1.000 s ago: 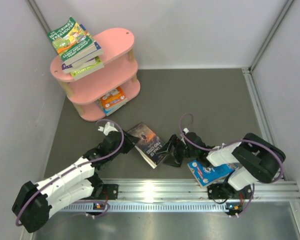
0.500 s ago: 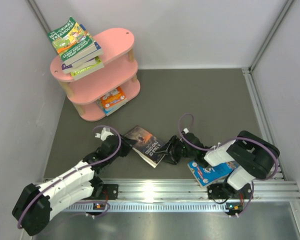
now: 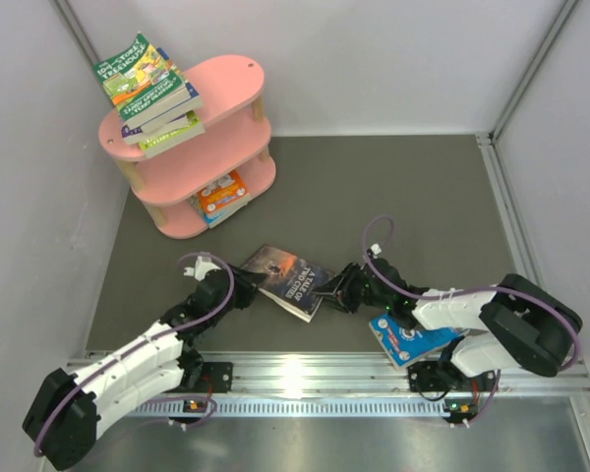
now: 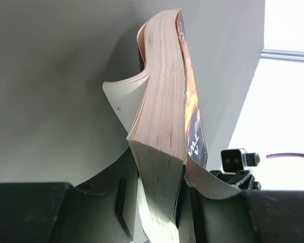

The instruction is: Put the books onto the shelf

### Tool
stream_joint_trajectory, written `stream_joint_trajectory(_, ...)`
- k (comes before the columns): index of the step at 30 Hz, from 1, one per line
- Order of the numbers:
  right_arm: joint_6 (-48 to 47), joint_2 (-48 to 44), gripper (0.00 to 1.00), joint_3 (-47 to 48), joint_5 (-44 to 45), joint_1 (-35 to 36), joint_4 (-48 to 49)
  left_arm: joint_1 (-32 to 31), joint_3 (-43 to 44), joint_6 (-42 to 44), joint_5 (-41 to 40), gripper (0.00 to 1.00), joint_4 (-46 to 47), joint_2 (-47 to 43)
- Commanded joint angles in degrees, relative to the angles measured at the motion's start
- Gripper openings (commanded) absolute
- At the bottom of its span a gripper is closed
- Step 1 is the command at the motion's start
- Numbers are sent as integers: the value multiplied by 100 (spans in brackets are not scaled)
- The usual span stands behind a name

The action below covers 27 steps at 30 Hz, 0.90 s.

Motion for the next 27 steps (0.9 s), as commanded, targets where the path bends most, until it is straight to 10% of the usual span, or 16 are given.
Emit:
stream_joint_trajectory(1,-381,-448,0,406,701,80,-167,-39,-100,-313,386,0,895,-163)
stream_joint_trajectory(19,-1647,-2523,0,1286,1976,80,-2716,-47,-153,213,369,98,-745,-1435)
stream_joint_trajectory(27,-2034,-2910,0,1961,2249,80,-3375,-47,1443,1829,-246,99,-3171,-2000)
